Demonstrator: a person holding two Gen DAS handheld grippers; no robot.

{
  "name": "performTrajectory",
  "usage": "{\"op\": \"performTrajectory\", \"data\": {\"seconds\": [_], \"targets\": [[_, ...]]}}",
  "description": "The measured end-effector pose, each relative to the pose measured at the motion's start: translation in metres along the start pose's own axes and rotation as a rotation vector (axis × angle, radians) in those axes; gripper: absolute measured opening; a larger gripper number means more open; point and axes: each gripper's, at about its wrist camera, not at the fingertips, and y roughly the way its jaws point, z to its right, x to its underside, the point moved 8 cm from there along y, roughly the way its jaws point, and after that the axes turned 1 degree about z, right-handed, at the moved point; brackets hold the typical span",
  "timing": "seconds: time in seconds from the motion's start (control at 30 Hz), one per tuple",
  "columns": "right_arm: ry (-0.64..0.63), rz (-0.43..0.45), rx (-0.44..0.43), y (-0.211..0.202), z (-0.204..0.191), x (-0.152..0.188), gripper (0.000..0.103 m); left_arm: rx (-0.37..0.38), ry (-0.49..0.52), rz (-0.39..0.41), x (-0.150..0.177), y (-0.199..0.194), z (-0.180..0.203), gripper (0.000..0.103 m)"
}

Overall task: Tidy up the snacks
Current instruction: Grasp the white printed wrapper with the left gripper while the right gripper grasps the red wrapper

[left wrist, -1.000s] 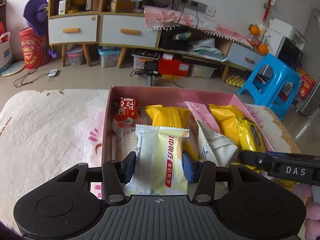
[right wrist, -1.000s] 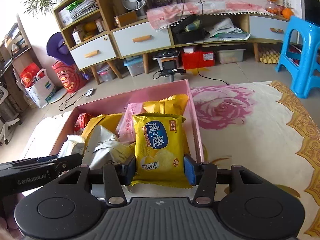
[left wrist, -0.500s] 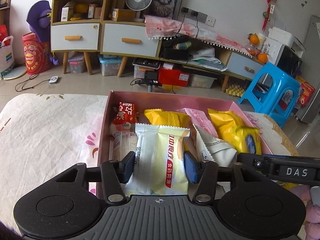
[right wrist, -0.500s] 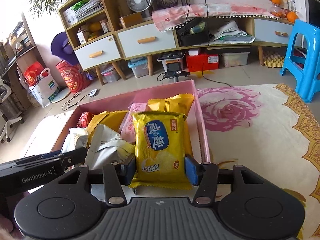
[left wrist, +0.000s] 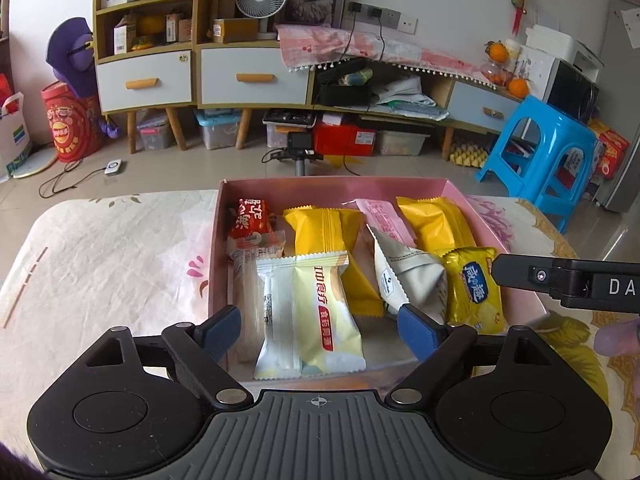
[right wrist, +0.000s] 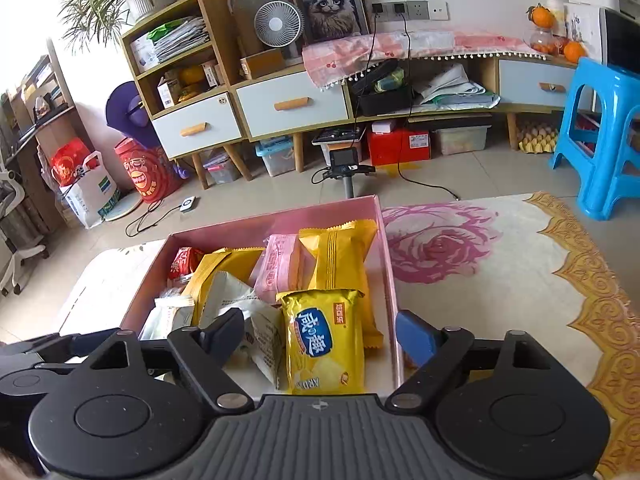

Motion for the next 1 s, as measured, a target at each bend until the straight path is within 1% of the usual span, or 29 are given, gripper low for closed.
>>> {"op": "performTrajectory", "data": {"seconds": [0.1, 0.2, 0.3, 0.47, 0.57, 0.67, 0.77, 0.9, 1.0], "targets": [[-0.006, -0.021, 0.024, -0.008, 0.001, 0.004, 0.08, -0.001, 0.005, -0.019, 0.004, -0.01, 0.001, 0.091], [-0.012, -0.041, 0.025, -0.017, 0.0, 0.01, 0.083, 0.005, 0.012, -0.052, 0.012, -0.019, 0.002, 0.092], [-0.015, -0.068, 0.031, -0.027, 0.0, 0.016, 0.083, 0.011, 0.02, -0.086, 0.02, -0.029, 0.003, 0.092], [-0.02, -0.124, 0.04, -0.045, 0.001, 0.034, 0.086, 0.028, 0.038, -0.149, 0.042, -0.04, 0.002, 0.092], [-0.02, -0.18, 0.043, -0.052, 0.002, 0.049, 0.087, 0.053, 0.07, -0.177, 0.056, -0.044, 0.004, 0.092], [-0.066, -0.216, 0.02, -0.059, 0.0, 0.066, 0.087, 0.067, 0.121, -0.196, 0.072, -0.044, 0.009, 0.092], [-0.135, -0.227, 0.02, -0.065, 0.0, 0.083, 0.087, 0.081, 0.155, -0.212, 0.086, -0.044, 0.011, 0.092], [-0.192, -0.236, 0.009, -0.073, 0.004, 0.104, 0.087, 0.126, 0.181, -0.203, 0.093, -0.046, 0.016, 0.092], [-0.25, -0.217, 0.004, -0.078, 0.006, 0.115, 0.087, 0.149, 0.202, -0.187, 0.094, -0.046, 0.02, 0.092]]}}
